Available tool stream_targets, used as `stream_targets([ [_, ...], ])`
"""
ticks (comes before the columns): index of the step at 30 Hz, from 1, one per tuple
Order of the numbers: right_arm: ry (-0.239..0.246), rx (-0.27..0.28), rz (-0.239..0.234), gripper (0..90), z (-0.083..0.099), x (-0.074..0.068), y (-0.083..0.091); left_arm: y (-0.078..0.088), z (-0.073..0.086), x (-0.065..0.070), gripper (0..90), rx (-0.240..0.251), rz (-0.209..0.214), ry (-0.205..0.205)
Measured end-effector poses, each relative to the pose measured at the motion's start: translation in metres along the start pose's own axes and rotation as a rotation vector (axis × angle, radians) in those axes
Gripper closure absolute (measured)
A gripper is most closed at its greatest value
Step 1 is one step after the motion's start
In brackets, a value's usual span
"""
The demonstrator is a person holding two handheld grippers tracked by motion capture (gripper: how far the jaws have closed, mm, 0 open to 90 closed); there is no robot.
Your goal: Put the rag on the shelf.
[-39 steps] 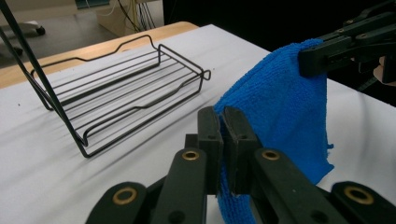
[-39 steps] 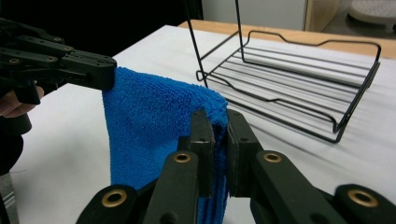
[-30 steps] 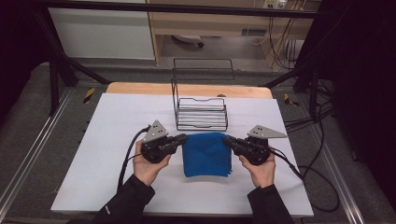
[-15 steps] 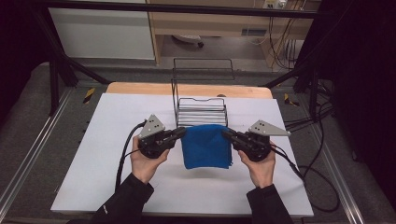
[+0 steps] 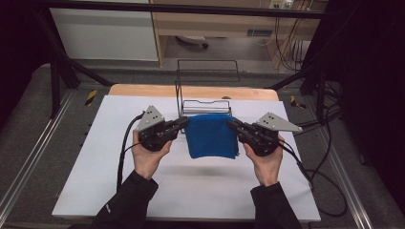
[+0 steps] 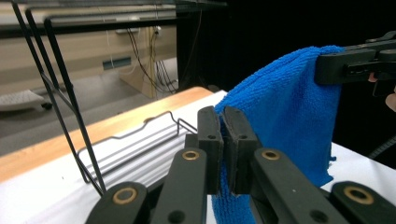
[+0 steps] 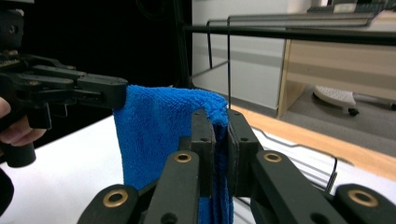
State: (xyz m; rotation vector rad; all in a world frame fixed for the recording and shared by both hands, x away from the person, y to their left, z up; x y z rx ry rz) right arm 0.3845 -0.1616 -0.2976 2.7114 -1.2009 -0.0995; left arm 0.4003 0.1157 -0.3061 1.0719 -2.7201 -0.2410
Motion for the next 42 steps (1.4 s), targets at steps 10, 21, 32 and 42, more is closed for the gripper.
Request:
stream_targets([
  [10, 0.01, 0.035, 0.024, 84.1, -0.015, 0.002, -0.005, -0.002, -0.023, -0.006, 86.1, 0.049, -0.031, -0.005],
  [21, 0.009, 0.067, 0.042, 84.1, -0.03, 0.007, -0.014, -0.002, -0.04, -0.011, 86.4, 0.091, -0.041, 0.0],
  [32, 0.026, 0.1, 0.068, 84.1, -0.048, 0.012, -0.016, -0.004, -0.058, -0.014, 86.5, 0.125, -0.042, -0.012],
  [42, 0.051, 0.137, 0.087, 84.1, -0.069, 0.015, -0.016, -0.005, -0.079, -0.016, 86.6, 0.165, -0.039, -0.017],
])
Point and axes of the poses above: each handheld gripper's, and its own axes: y roughly backward along the jaws, z roughly out of its underside, x roughly to its right, the point moved 2 cm from there along -y, roughly forward along the jaws, and after that the axes turned 5 degrees about y, right-handed, at the moved point
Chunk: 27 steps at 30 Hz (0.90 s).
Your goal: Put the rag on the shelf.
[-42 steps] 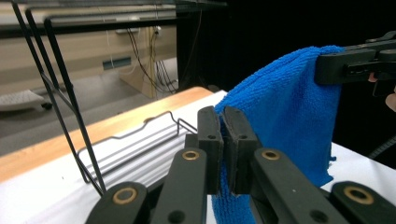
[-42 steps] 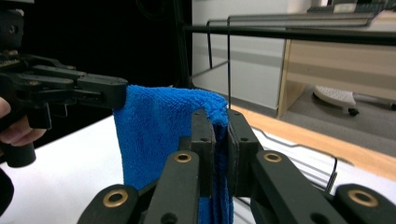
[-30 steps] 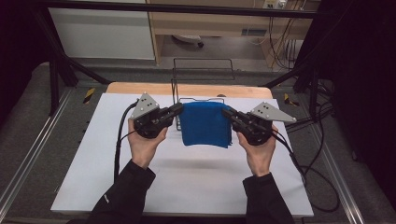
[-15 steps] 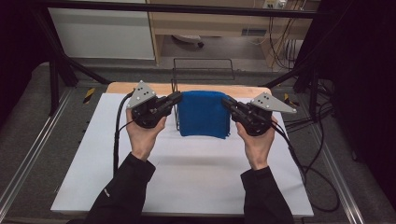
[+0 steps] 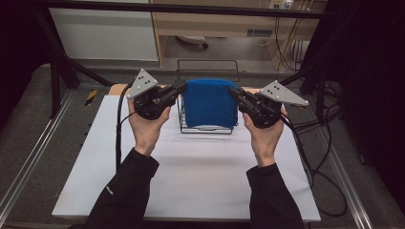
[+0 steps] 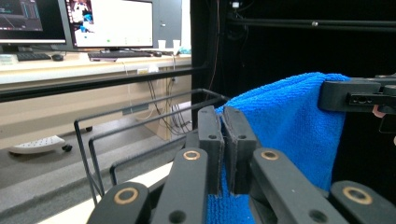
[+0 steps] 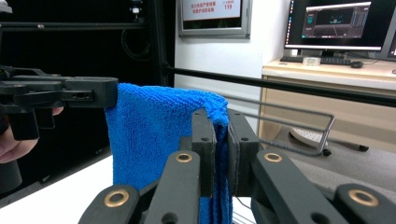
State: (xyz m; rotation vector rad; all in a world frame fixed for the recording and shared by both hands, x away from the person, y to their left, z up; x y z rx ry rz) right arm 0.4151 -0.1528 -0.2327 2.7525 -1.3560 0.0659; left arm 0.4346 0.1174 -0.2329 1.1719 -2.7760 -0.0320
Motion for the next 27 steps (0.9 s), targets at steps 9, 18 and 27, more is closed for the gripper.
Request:
stream_targets([
  [9, 0.017, 0.024, 0.009, 84.2, -0.015, 0.002, -0.005, -0.002, -0.017, -0.004, 86.7, 0.035, -0.005, 0.007],
  [18, 0.023, 0.052, 0.018, 84.2, -0.028, 0.004, -0.012, -0.007, -0.035, -0.007, 86.7, 0.061, -0.014, -0.004],
  [27, 0.029, 0.073, 0.028, 84.1, -0.046, 0.013, -0.018, -0.012, -0.054, -0.009, 86.7, 0.068, -0.02, -0.02],
])
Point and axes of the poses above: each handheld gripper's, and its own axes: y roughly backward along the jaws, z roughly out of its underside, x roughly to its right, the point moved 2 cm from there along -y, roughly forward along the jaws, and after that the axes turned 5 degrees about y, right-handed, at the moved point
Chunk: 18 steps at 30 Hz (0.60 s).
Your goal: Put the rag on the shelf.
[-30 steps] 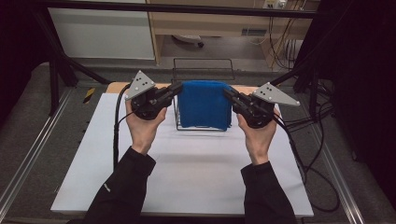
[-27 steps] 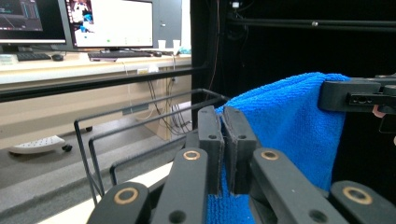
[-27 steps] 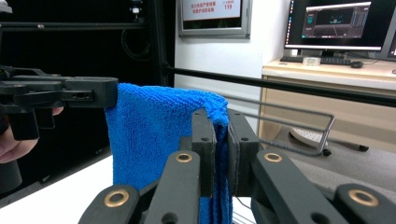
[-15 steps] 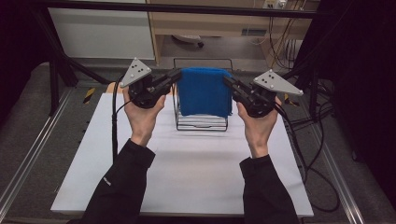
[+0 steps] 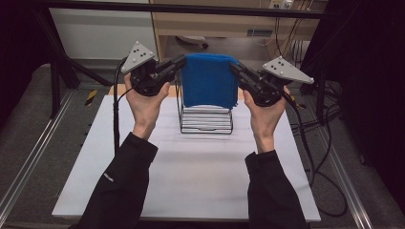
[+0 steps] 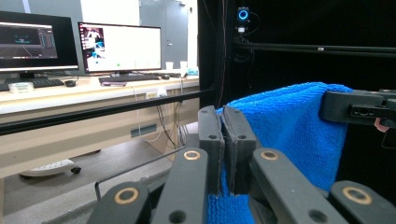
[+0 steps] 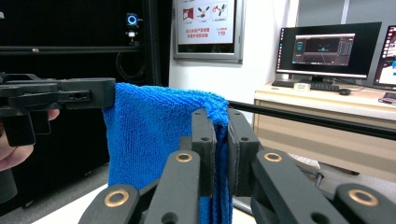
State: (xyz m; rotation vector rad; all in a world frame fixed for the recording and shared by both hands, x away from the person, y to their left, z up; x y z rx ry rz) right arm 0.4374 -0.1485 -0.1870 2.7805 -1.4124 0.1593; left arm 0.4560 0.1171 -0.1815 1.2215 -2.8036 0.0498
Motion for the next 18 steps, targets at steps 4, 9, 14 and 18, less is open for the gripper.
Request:
stream_targets([
  [4, 0.008, 0.005, 0.007, 84.2, -0.006, 0.002, -0.003, -0.003, -0.01, -0.001, 86.8, 0.012, -0.003, -0.003],
  [9, 0.011, 0.019, 0.011, 84.2, -0.018, 0.007, -0.01, -0.005, -0.019, -0.002, 86.7, 0.023, -0.009, -0.01],
  [14, 0.018, 0.023, 0.01, 84.2, -0.022, 0.007, -0.014, -0.007, -0.028, -0.005, 86.8, 0.034, -0.016, -0.005],
  [18, 0.019, 0.029, 0.014, 84.1, -0.026, 0.009, -0.019, -0.009, -0.033, -0.007, 86.8, 0.047, -0.02, -0.002],
])
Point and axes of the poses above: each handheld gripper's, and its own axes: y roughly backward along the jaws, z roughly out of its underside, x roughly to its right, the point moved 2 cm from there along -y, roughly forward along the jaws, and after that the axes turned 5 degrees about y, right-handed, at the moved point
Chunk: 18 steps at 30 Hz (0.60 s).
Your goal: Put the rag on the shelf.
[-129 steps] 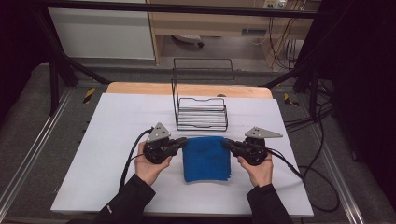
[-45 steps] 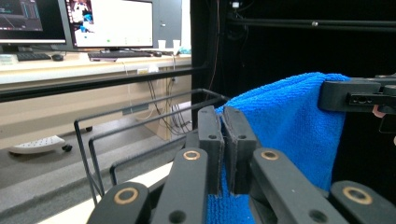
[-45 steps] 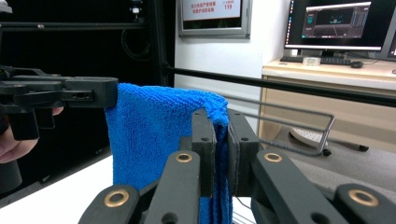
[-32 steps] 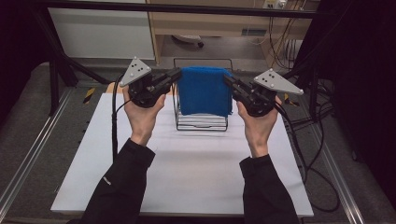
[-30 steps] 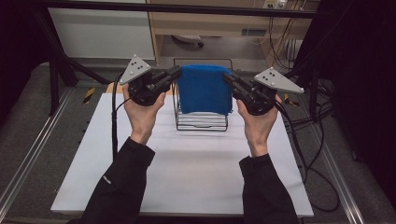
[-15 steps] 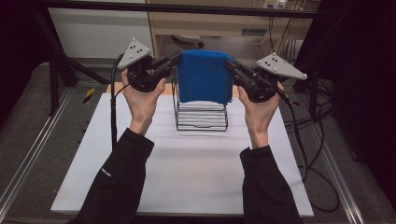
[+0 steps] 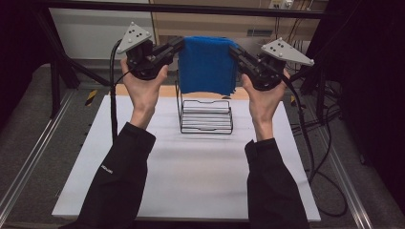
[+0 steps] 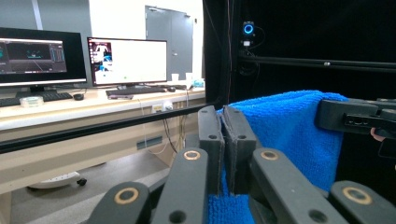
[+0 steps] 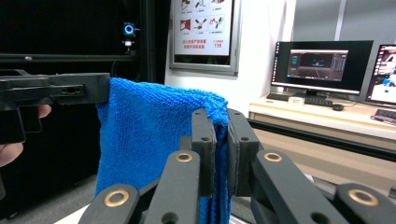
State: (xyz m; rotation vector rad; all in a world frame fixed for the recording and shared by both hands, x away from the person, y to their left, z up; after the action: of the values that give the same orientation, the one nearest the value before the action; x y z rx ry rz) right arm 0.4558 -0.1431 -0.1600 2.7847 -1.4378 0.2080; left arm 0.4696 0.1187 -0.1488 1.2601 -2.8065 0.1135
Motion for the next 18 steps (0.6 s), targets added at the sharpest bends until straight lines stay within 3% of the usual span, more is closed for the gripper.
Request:
stream_targets([
  [18, 0.021, 0.007, 0.017, 84.1, -0.012, 0.021, -0.027, -0.026, -0.011, -0.016, 86.7, 0.002, -0.035, -0.006],
])
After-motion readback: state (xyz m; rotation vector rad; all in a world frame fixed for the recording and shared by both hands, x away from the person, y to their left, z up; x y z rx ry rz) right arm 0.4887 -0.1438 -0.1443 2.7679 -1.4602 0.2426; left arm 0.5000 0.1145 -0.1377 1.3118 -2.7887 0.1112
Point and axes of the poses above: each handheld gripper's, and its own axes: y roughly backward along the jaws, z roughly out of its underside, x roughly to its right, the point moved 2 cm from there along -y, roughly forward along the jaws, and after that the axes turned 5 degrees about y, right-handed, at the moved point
